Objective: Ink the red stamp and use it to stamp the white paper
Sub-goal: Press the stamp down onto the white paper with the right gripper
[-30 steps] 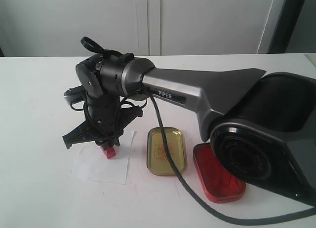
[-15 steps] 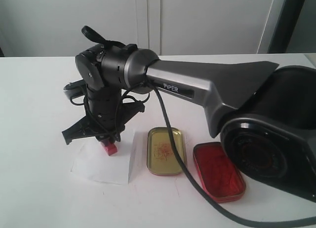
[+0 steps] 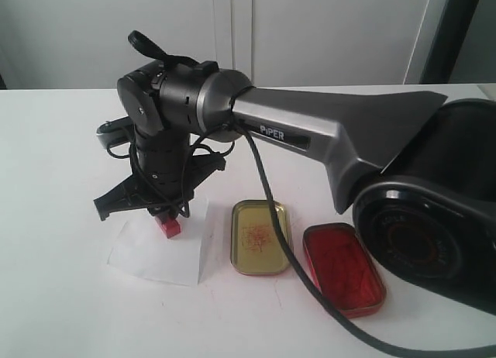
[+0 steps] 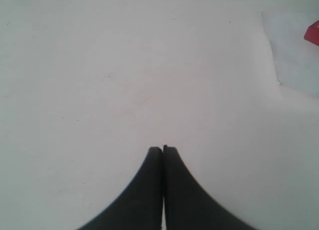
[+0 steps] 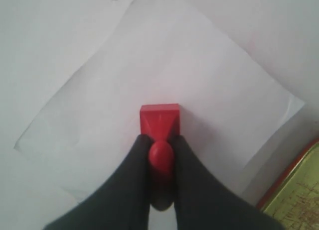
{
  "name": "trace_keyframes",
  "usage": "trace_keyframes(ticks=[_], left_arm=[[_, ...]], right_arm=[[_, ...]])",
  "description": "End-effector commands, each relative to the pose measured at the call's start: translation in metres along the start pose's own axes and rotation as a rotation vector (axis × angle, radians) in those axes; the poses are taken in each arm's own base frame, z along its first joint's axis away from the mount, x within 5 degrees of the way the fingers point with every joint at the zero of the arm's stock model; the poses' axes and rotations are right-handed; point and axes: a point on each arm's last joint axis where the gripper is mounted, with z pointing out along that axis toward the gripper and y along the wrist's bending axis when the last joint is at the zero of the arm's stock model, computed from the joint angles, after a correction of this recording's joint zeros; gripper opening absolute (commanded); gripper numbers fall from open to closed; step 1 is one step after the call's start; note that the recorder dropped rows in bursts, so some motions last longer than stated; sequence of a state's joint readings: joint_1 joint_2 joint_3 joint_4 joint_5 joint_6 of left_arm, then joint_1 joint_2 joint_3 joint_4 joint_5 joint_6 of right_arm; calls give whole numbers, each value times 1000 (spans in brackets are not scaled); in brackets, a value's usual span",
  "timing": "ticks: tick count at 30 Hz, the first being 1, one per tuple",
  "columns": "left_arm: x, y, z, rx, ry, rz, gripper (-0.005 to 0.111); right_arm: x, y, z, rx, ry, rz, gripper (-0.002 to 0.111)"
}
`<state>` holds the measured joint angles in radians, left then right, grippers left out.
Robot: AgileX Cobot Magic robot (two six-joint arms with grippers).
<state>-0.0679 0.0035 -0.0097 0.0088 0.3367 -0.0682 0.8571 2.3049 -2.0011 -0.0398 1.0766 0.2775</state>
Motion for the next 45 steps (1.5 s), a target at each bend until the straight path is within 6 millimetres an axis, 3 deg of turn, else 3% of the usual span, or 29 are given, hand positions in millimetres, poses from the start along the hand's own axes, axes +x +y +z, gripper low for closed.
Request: trace_keyframes(ticks=[1, 5, 11, 18, 24, 39, 45], left_arm=[[4, 0, 1, 0, 21, -2, 0], [4, 0, 1, 0, 21, -2, 0], [4, 0, 1, 0, 21, -2, 0], [4, 0, 1, 0, 21, -2, 0], [4, 0, 1, 0, 21, -2, 0], [4, 0, 1, 0, 21, -2, 0], [4, 0, 1, 0, 21, -2, 0]], right_arm=[[0, -2, -12, 13, -12, -13, 0], [-1, -2, -17, 10, -26, -13, 0], [-1, -2, -4, 10, -38, -17, 0], [-3, -2, -24, 4, -68, -18, 0], [-1, -2, -6, 12, -35, -19, 0], [3, -4, -7, 21, 18, -12, 0], [6, -2, -12, -57, 59, 43, 0]])
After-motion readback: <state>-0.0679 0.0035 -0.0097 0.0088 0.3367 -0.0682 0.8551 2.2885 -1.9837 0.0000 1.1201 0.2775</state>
